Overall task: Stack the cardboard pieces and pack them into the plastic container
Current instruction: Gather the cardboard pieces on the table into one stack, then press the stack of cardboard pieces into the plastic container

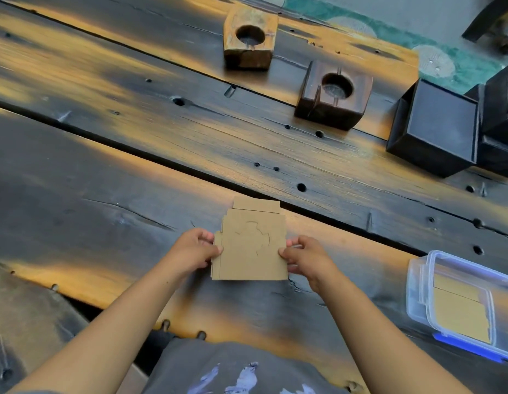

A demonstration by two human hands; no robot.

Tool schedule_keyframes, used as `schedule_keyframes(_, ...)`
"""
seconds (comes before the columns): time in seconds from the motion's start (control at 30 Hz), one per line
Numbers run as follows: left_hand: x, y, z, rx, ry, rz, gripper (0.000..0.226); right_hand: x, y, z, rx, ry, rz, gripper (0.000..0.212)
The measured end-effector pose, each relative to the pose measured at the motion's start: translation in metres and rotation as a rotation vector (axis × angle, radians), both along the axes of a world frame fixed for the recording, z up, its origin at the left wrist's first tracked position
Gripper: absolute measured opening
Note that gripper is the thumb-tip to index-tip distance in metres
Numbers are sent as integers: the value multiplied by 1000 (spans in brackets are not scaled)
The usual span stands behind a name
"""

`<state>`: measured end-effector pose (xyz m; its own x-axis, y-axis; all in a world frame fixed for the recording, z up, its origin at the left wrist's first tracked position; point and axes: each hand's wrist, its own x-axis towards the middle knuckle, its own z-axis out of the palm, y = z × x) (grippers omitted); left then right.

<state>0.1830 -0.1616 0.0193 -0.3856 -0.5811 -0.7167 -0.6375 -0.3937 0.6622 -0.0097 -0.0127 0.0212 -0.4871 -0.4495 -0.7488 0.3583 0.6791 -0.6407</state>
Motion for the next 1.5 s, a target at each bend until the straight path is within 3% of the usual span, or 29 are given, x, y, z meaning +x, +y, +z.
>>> schedule_keyframes(0.2,-43,-35,-4,-150,-20,-35,24,-28,-36,-2,-9,67,-8,19)
schedule_keyframes(0.53,-65,-33,-51,-213,-177,-102,18,-38,-48,-45,106,92,-68,23)
schedule_keyframes(0.73,-54,-34,-62,-216,-203,-83,50,-45,-42,-52,130,165,-31,23)
schedule_keyframes(0.83,-56,-31,-57,-79,-150,-18,58,-42,-40,-51,128,96,-28,42)
schedule_keyframes(0.9,-61,-27,-54,65,-94,18,38,-35,-41,-49,116,20,-25,46)
schedule_keyframes(0.97,-64,-24,-49,157,-77,-6,22,-30,-39,-50,129,12,-9,40)
schedule_keyframes(1.03,-63,-20,-44,199,-58,-32,20,-28,-31,-46,130,-11,-16,28)
schedule_keyframes(1.5,-139,106,28,9,186,-302,29,-77,146,21,-74,91,-291,42)
